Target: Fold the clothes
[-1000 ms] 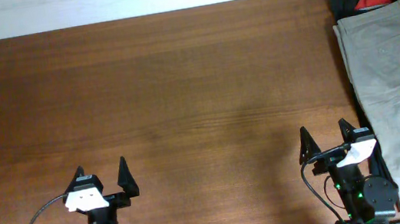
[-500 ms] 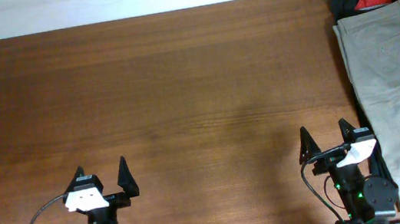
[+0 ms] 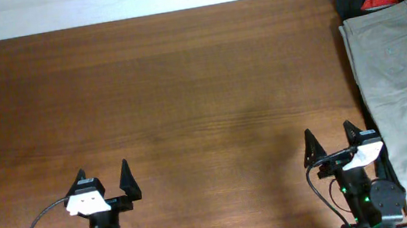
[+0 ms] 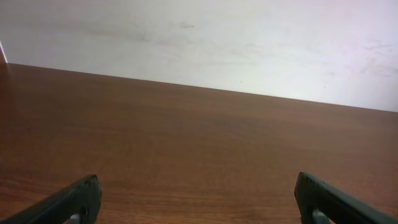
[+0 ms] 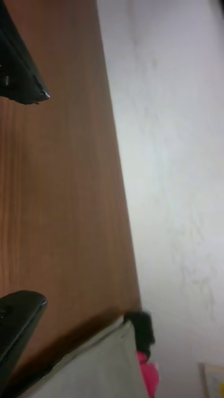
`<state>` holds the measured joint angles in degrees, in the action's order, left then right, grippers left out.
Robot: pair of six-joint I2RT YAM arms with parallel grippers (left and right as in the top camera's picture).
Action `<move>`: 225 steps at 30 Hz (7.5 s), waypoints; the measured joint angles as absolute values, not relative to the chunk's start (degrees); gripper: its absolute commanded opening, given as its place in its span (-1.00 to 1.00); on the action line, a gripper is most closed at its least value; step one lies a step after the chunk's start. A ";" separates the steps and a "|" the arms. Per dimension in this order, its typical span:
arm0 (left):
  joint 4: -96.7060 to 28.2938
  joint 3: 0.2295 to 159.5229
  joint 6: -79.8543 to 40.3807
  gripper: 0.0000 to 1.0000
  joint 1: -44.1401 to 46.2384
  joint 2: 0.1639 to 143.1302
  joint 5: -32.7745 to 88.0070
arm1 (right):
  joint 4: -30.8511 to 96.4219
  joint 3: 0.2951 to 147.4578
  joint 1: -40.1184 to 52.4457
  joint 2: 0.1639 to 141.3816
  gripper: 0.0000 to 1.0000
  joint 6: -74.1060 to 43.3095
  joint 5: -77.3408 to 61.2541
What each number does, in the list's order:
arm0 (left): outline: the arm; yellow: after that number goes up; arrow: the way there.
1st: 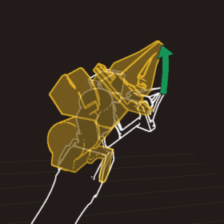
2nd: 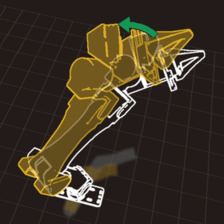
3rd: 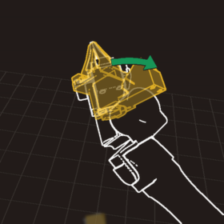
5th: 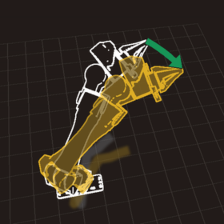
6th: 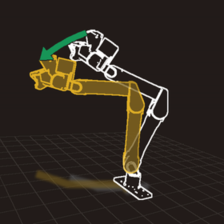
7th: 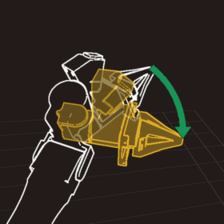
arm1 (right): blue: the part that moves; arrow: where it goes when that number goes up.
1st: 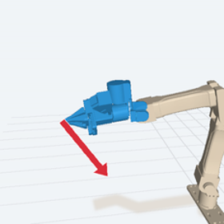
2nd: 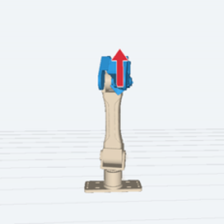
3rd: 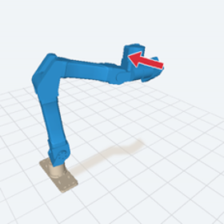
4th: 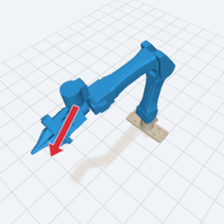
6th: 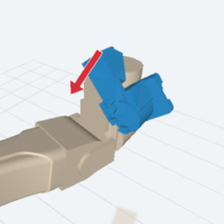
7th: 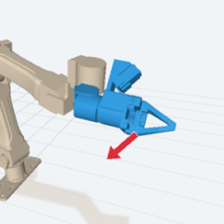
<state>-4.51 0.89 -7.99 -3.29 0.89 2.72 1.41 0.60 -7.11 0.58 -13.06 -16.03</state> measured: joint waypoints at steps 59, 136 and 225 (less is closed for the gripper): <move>-4.56 0.91 -7.99 0.98 -3.29 0.84 2.28 | 24.49 96.64 -10.66 131.33 -0.25 7.27 29.10; -4.56 0.91 -7.99 0.98 -3.29 0.84 2.31 | 69.17 101.08 -6.02 105.49 0.97 -26.30 -0.73; -44.86 72.38 20.62 -0.99 -19.03 116.60 29.41 | 69.17 101.03 -15.94 105.82 0.97 -26.13 0.01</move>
